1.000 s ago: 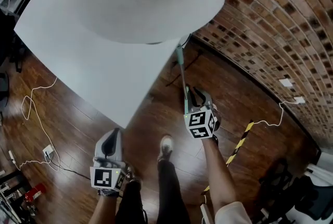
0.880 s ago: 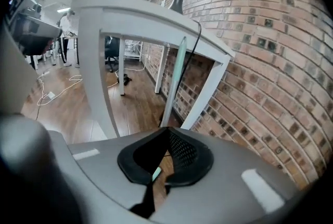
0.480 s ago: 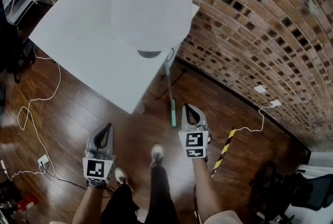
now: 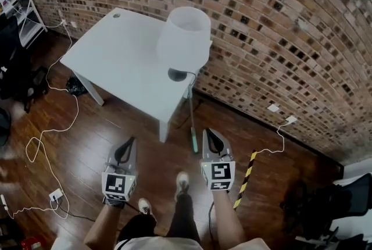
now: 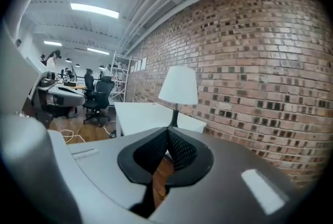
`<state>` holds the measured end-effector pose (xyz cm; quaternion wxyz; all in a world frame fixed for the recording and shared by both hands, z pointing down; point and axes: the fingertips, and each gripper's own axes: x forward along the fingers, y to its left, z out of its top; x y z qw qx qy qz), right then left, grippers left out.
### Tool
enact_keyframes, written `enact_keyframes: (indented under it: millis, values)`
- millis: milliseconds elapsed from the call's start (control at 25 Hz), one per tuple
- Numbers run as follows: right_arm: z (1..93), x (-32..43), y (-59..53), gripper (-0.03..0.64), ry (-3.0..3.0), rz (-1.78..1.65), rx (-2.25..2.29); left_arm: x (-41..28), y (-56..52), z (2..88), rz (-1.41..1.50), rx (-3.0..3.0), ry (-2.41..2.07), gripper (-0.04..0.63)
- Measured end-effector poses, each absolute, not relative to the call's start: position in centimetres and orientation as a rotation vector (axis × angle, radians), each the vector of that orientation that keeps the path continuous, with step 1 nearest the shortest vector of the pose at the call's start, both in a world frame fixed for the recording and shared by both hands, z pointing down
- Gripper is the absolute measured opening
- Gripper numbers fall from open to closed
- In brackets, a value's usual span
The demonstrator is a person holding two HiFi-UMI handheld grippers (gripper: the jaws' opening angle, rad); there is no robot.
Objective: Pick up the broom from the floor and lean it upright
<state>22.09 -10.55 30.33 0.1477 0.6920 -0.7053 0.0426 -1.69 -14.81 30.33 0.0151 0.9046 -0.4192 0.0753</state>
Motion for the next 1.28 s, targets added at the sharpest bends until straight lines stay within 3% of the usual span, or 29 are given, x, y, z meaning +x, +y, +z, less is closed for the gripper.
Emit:
enact_keyframes:
  millis: [560, 1280]
  values:
    - [18.9, 15.3, 2.7, 0.012, -1.969, 0.139, 2.177, -11.0, -7.4, 20.7, 0.175, 2.899, -1.284, 0.000]
    - [14.6, 15.2, 7.9, 0.012, -2.103, 0.127, 2.256, -6.6, -1.2, 15.8, 0.041, 2.992, -1.161, 0.000]
